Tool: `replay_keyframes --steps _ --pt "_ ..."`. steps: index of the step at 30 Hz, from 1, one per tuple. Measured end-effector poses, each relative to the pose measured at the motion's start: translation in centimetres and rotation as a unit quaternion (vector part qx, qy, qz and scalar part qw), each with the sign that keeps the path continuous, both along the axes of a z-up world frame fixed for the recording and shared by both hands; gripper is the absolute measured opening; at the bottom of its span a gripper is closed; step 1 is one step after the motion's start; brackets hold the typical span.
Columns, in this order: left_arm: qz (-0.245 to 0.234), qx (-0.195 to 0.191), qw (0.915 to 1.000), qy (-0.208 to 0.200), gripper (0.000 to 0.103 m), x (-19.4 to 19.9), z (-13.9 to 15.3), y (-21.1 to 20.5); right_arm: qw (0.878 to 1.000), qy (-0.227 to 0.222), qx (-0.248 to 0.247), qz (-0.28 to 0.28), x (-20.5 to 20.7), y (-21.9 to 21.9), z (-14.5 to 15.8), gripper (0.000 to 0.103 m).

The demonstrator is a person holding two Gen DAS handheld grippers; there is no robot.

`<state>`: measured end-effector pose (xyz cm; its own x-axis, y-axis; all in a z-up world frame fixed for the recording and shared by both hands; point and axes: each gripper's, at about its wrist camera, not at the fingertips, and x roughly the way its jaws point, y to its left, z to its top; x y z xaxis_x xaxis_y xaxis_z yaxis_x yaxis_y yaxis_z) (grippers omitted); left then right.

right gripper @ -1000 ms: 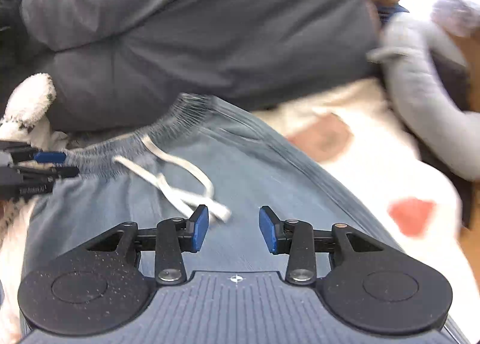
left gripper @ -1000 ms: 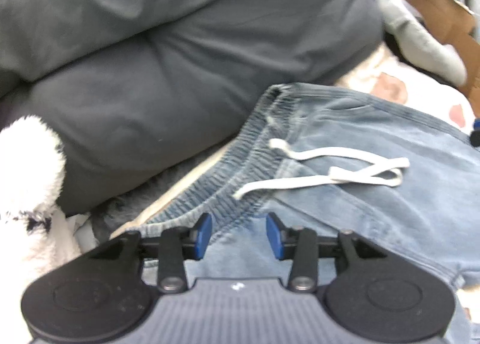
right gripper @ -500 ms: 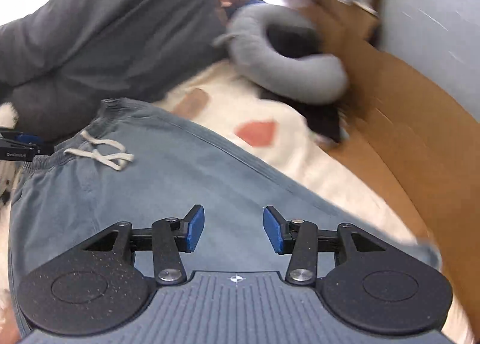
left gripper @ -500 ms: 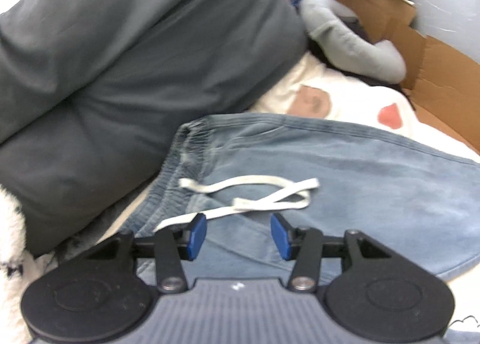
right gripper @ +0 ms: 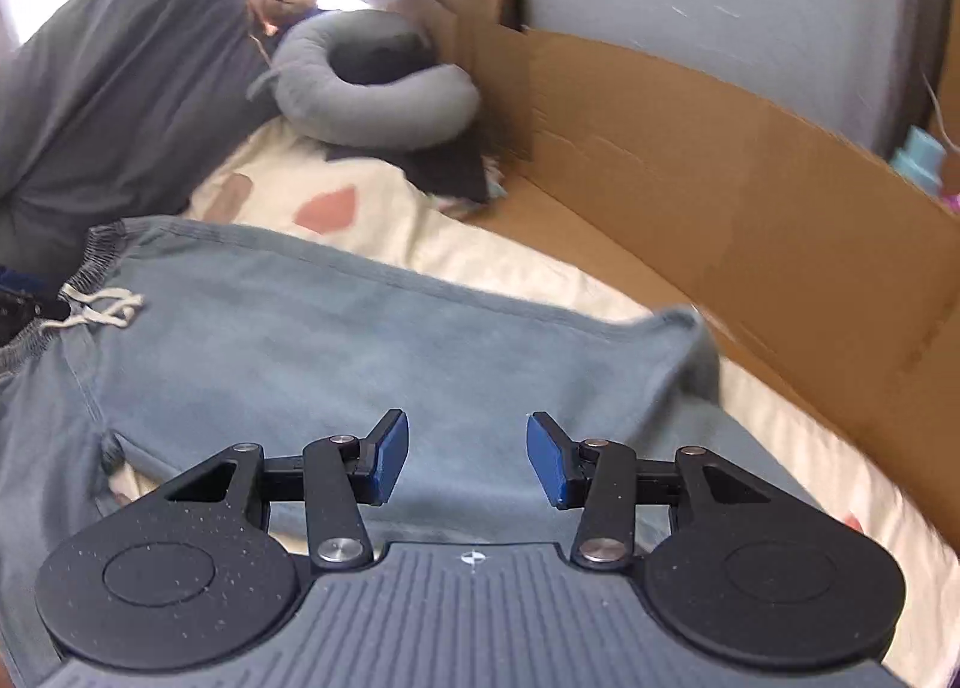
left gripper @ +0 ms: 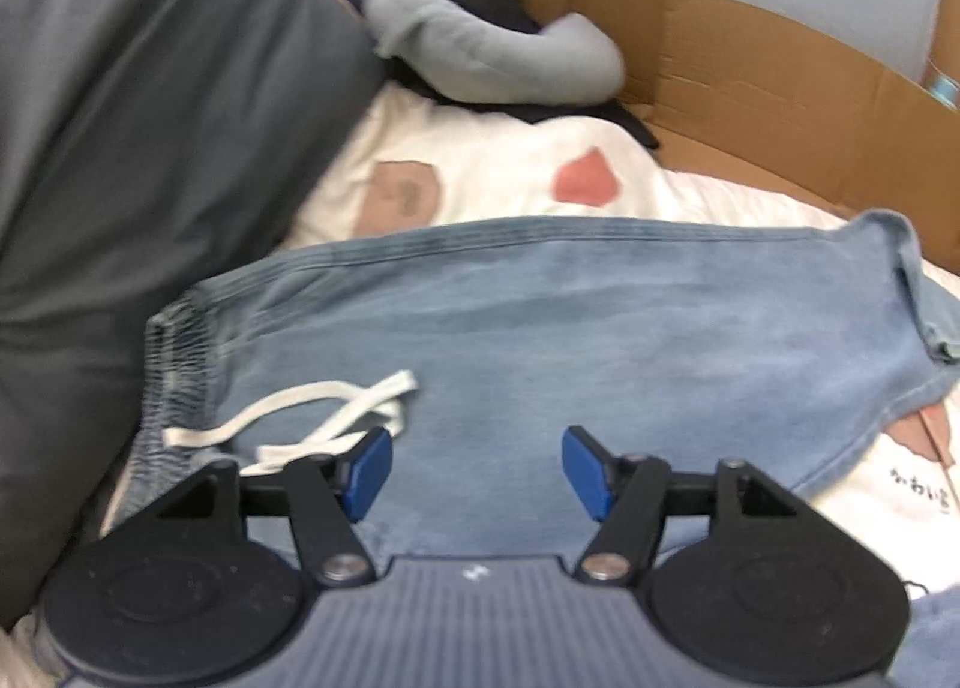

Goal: Fold clothes
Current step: 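Open both grippers and move the right gripper to the jeans leg hem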

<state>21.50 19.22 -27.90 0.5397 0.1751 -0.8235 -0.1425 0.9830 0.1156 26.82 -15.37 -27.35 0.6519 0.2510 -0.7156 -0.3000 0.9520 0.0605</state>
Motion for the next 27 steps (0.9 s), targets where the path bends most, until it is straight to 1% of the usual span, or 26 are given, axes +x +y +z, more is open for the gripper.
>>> replay_keyframes --steps 2,4,6,7,9,10,13,16,20,22,24,27 --pt "-0.007 0.007 0.9999 0.005 0.071 0.5 -0.5 -0.5 1.0 0.001 -0.007 -0.005 -0.5 -1.1 -0.9 0.051" --pt "-0.004 0.0 1.0 0.009 0.071 0.8 -1.1 -0.7 1.0 0.002 -0.019 -0.011 -1.0 -2.1 -1.9 0.052" --pt "0.001 -0.017 0.9997 0.017 0.071 0.9 -1.6 -0.6 0.999 0.0 -0.034 -0.017 -1.7 -3.0 -2.9 0.052" --pt "-0.004 -0.024 0.9995 0.022 0.071 0.9 -1.8 -0.6 0.999 -0.001 -0.041 -0.02 -2.0 -3.5 -3.5 0.053" --pt "-0.011 -0.017 0.9995 0.025 0.071 0.7 -2.3 -0.7 0.998 -0.002 -0.058 -0.022 -2.5 -4.3 -4.3 0.056" --pt "-0.008 -0.017 0.9995 0.025 0.072 0.5 -2.6 -0.7 0.998 -0.002 -0.066 -0.022 -2.7 -4.7 -4.7 0.058" --pt "0.006 -0.039 0.9989 0.025 0.072 0.2 -3.4 -0.3 0.996 -0.003 -0.091 -0.024 -3.3 -5.8 -5.9 0.058" --pt "0.018 -0.049 0.9984 0.019 0.072 0.0 -4.1 -0.1 0.993 -0.005 -0.116 -0.025 -3.9 -6.9 -7.2 0.059" --pt "0.039 -0.065 0.9971 0.009 0.072 -0.2 -4.9 0.1 0.984 -0.013 -0.179 -0.019 -3.9 -7.7 -8.5 0.06" --pt "0.047 -0.076 0.996 0.009 0.072 -0.2 -5.3 0.2 0.979 -0.018 -0.204 -0.018 -3.9 -8.1 -8.8 0.062" --pt "0.046 -0.082 0.9955 0.011 0.072 -0.3 -5.6 0.1 0.974 -0.017 -0.226 -0.012 -3.6 -8.5 -9.2 0.063" --pt "0.035 -0.077 0.9963 0.014 0.072 -0.3 -5.8 -0.1 0.963 -0.019 -0.269 -0.003 -3.2 -9.1 -10.1 0.063"
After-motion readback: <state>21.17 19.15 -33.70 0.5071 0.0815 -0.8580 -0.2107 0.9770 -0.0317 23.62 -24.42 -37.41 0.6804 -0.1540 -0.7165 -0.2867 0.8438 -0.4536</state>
